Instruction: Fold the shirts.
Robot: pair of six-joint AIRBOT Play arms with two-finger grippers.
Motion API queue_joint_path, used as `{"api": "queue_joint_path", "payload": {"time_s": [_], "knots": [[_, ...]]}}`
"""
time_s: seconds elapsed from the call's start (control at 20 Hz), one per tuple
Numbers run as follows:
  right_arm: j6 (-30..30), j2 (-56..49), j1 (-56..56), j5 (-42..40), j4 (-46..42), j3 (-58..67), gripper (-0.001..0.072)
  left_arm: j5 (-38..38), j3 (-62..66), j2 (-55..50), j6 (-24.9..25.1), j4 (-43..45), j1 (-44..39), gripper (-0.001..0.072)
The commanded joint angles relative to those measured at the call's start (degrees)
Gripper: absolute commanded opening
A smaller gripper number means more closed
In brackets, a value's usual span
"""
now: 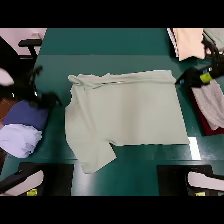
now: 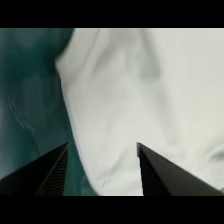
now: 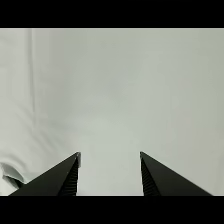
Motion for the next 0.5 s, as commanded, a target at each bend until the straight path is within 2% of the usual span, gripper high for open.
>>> {"api": "queue_joint_path", "payload": {"time_s": [0.0, 0.2, 0.3, 0.4, 0.45], "knots": [[-0.66, 8.81, -1.14, -2.69, 0.31, -14.23, 0.0433, 1.29, -20.02, 11.37, -1.57, 0.24, 0.13, 0.0489], [-0.66, 14.27, -1.14, -5.79, 0.35, -20.98, 0.0433, 3.58, -28.26, 14.25, -2.08, -1.97, 0.13, 0.0489], [-0.66, 15.80, -1.14, -5.70, 0.13, -21.62, 0.0433, 7.23, -29.46, 14.23, -1.90, -4.13, 0.11, 0.0488], [-0.66, 16.96, -1.14, -5.79, 0.28, -21.62, 0.0433, 10.10, -29.55, 14.23, -0.11, -7.85, 0.11, 0.0480], [-0.66, 17.57, -1.14, -5.70, -0.13, -21.62, 0.0434, 10.27, -29.59, 14.23, 0.90, -9.46, 0.11, 0.0365]]}}
